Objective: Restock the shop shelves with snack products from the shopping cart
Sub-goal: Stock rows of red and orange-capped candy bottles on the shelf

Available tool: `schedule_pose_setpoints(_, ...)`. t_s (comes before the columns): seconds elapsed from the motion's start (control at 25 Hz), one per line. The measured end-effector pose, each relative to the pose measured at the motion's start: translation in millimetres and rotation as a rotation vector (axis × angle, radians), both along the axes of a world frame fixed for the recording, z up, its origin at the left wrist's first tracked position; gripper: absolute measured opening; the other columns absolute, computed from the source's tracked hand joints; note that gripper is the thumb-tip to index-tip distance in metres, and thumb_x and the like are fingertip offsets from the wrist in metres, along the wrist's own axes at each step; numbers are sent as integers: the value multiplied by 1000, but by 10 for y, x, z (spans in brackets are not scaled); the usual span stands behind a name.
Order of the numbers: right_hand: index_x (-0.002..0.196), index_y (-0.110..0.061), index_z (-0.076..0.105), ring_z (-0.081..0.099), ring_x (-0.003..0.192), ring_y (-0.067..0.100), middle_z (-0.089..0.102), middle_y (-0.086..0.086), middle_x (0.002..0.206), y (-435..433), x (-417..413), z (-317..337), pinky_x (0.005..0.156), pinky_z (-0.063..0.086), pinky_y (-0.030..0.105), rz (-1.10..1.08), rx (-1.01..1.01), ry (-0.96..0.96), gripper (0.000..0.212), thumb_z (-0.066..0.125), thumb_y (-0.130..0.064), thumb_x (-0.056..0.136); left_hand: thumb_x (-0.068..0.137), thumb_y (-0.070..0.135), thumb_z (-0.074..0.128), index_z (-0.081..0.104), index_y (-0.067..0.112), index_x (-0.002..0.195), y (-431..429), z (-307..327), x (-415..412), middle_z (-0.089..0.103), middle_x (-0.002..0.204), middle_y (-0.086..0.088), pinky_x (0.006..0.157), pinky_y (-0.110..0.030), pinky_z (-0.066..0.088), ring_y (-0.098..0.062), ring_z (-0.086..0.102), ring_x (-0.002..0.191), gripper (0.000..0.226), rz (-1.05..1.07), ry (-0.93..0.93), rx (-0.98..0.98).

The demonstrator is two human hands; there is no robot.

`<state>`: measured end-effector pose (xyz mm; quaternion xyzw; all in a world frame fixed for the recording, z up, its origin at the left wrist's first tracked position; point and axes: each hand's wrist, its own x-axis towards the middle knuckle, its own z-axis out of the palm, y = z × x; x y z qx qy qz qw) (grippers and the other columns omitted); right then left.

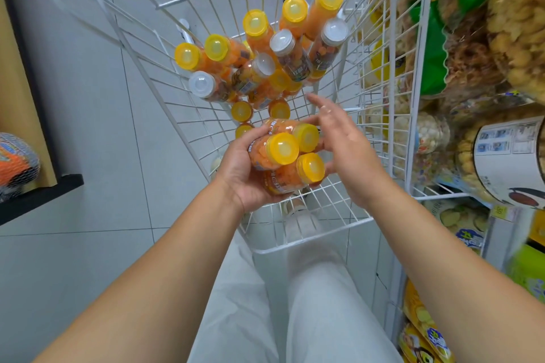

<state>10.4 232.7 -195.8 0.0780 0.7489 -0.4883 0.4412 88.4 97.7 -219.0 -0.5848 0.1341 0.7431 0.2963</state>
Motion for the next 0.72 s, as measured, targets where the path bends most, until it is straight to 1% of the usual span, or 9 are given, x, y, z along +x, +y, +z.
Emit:
schedule_pose_setpoints(0.08, 126, -39, 53, 63, 72, 9, 62, -6, 99, -22, -137, -283, 53, 54, 26, -36, 146, -42, 26, 40, -40, 103, 87, 55, 56, 70, 21, 103, 10, 14, 18, 76, 97, -9, 70, -39, 52, -29, 71, 81, 40, 26, -7, 2)
schedule_pose_setpoints(0.12, 124, -33, 55, 63, 74, 10, 63, -3, 101, -40, -183, -481, 56, 56, 29, 12, 230, -42, 25, 45, -39, 101, 86, 55, 57, 69, 22, 100, 26, 16, 26, 76, 93, -8, 71, -39, 51, -29, 71, 78, 38, 49, -23, -6)
schedule_pose_setpoints(0.16, 120, -31, 58, 64, 81, 13, 63, 0, 106, -76, -211, -671, 66, 59, 34, 91, 296, -25, 25, 54, -40, 97, 86, 54, 59, 69, 22, 98, 40, 22, 33, 75, 89, -8, 70, -40, 51, -29, 69, 78, 36, 70, -43, -15)
schedule_pose_setpoints(0.24, 119, -26, 58, 63, 99, 24, 61, 6, 116, -189, -226, -1010, 86, 55, 43, 281, 351, 32, 43, 69, -50, 84, 84, 53, 61, 69, 22, 94, 62, 39, 36, 74, 85, -9, 71, -41, 50, -30, 67, 82, 33, 96, -69, -30)
schedule_pose_setpoints(0.32, 125, -20, 51, 59, 110, 29, 57, 9, 125, -354, -223, -1216, 92, 50, 44, 389, 404, 100, 74, 73, -64, 70, 84, 53, 62, 69, 22, 94, 71, 31, 61, 74, 84, -9, 72, -41, 50, -30, 66, 82, 33, 112, -83, -46)
schedule_pose_setpoints(0.4, 128, -17, 46, 59, 114, 30, 59, 8, 127, -492, -241, -1302, 92, 51, 44, 390, 462, 157, 85, 72, -68, 66, 84, 54, 62, 69, 23, 94, 81, 25, 95, 74, 84, -8, 73, -40, 50, -29, 67, 80, 33, 110, -84, -59)
schedule_pose_setpoints(0.56, 116, -12, 51, 61, 105, 28, 64, 5, 109, -434, -277, -1232, 78, 48, 33, 251, 486, 203, 53, 76, -36, 76, 85, 53, 61, 69, 23, 87, 107, 73, 161, 73, 80, -7, 75, -40, 48, -29, 66, 77, 31, 122, -62, -108)
schedule_pose_setpoints(0.64, 102, -18, 51, 62, 95, 23, 59, -1, 98, -236, -321, -1000, 73, 49, 33, 147, 430, 162, 41, 76, -35, 75, 85, 53, 60, 69, 22, 85, 151, 157, 162, 74, 79, -7, 72, -40, 49, -28, 68, 71, 32, 119, -55, -131)
schedule_pose_setpoints(0.72, 96, -22, 51, 67, 83, 18, 62, 0, 96, -17, -329, -644, 69, 57, 35, 5, 289, 117, 37, 78, -35, 74, 85, 53, 59, 69, 22, 85, 224, 301, 143, 74, 79, -6, 69, -38, 51, -27, 71, 64, 33, 86, -34, -139)
